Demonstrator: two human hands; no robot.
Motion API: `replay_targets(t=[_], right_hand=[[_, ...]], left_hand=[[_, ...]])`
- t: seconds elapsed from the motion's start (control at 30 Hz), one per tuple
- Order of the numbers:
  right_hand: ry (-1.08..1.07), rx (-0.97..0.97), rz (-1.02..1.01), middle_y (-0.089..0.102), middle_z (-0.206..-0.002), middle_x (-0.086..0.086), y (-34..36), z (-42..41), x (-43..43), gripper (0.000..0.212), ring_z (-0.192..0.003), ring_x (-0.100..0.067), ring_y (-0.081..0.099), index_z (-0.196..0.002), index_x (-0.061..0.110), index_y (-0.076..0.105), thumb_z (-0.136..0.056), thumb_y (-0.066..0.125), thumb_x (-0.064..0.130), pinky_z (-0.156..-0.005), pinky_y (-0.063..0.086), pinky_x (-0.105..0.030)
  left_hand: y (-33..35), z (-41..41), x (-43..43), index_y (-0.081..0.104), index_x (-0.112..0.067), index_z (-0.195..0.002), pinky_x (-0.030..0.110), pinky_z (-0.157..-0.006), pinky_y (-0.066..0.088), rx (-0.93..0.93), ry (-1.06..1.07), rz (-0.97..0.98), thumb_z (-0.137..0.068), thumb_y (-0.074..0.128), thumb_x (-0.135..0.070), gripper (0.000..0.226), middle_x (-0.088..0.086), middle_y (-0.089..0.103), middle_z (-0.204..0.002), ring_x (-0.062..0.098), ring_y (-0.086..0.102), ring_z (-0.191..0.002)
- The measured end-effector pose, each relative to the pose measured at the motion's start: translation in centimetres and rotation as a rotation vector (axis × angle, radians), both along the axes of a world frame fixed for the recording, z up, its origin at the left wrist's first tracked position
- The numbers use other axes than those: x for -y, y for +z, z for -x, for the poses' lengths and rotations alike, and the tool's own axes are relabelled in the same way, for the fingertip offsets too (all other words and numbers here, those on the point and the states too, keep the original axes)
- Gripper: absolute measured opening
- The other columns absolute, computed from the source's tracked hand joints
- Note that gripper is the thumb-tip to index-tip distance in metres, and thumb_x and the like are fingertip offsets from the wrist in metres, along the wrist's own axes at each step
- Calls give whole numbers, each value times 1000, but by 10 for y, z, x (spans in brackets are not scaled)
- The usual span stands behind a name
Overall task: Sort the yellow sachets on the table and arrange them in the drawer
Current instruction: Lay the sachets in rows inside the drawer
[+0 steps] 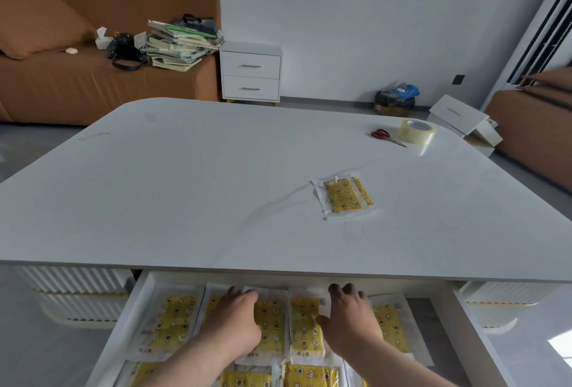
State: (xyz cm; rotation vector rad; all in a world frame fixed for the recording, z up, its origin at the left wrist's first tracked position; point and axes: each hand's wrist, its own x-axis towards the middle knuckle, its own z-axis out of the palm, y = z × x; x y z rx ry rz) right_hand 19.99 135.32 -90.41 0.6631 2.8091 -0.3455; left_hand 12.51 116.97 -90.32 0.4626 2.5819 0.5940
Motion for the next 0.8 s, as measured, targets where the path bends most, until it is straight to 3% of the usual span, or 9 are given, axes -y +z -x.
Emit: replay_targets(t=[0.1, 0.3, 0.47, 0.8], right_hand=[[182, -31, -20, 41, -144, 2, 3, -9, -6, 48, -131, -21, 37, -141, 24, 42, -97, 48, 39, -110, 35, -34], [506, 48, -21, 20, -160, 8, 0, -22, -4, 65, -147, -16, 16, -150, 34, 28, -91, 51, 52, -119, 14, -35], [547, 116, -27, 12, -163, 0, -6, -15, 2, 75, -150, -20, 9, -152, 30, 20, -89, 52, 56, -122, 9, -41], [499, 139, -60, 19, -161, -5, -11, -5, 12, 71, -149, -25, 15, -151, 25, 20, -92, 51, 50, -122, 12, -44]], left_hand=[[7, -1, 3, 35, -27, -147, 30, -115, 25, -150, -148, -3, -90, 62, -24, 64, -5, 28, -154, 17, 30, -140], [-7, -7, 13, 17, -33, -152, 38, -121, 12, -104, -406, 147, -86, 65, -36, 81, -9, -2, -162, 16, 4, -149], [-10, -5, 7, 14, -28, -154, 33, -117, -2, -114, -470, 207, -81, 63, -51, 91, -5, -4, -162, 15, -2, -149], [-12, -8, 4, 15, -24, -153, 31, -117, -5, -120, -471, 209, -88, 59, -33, 79, -1, -5, -162, 15, -6, -149]])
